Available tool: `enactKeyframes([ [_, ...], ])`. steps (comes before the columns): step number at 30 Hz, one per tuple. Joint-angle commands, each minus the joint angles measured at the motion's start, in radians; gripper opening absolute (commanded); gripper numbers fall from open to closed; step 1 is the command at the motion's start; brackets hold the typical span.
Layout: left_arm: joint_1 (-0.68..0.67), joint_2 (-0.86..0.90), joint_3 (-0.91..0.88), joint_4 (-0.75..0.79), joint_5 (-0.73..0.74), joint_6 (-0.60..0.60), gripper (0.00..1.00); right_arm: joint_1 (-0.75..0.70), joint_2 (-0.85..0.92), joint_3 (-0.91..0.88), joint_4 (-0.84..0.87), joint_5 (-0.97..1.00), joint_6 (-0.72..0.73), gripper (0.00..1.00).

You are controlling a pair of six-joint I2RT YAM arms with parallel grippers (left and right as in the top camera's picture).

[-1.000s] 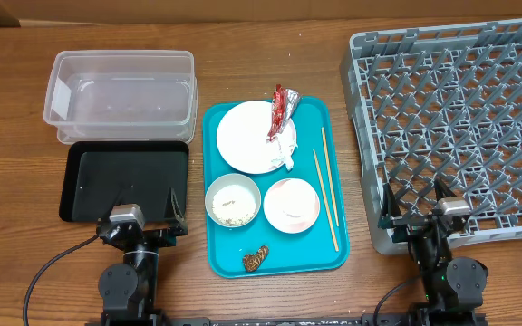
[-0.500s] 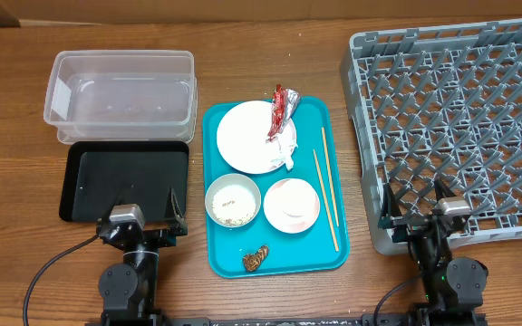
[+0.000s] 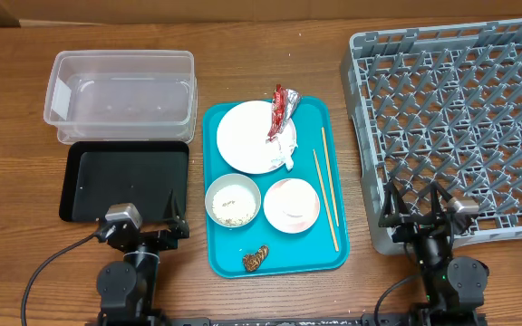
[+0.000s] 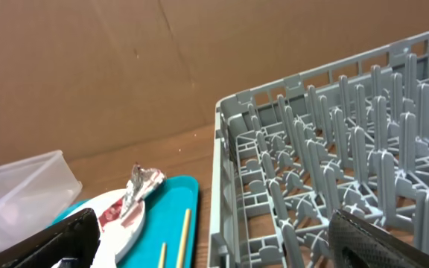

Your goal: Sort waste into correct bins and load items into the dishwasher

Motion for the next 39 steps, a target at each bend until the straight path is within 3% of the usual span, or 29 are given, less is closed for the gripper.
enactKeyframes([
  [1,-0.001,0.082,0.105,-0.016,0.016,-0.010,1.00,0.003,0.027,0.110,-0.044,0.002,0.023,1.00],
  [8,-0.001,0.433,0.333,-0.051,0.113,0.086,1.00,0.003,0.224,0.323,-0.230,0.002,0.023,1.00],
  [15,-0.001,0.878,0.771,-0.365,0.228,0.121,1.00,0.003,0.508,0.669,-0.560,0.001,0.023,1.00],
  [19,-0.001,1.085,1.035,-0.644,0.252,0.121,1.00,0.003,0.625,0.832,-0.746,0.002,0.023,1.00],
  [28,-0.001,1.209,1.092,-0.762,0.260,0.120,1.00,0.003,0.666,0.857,-0.813,0.001,0.023,1.00],
  [39,-0.050,1.212,1.092,-0.628,0.299,0.130,1.00,0.003,0.667,0.856,-0.836,0.002,0.019,1.00],
])
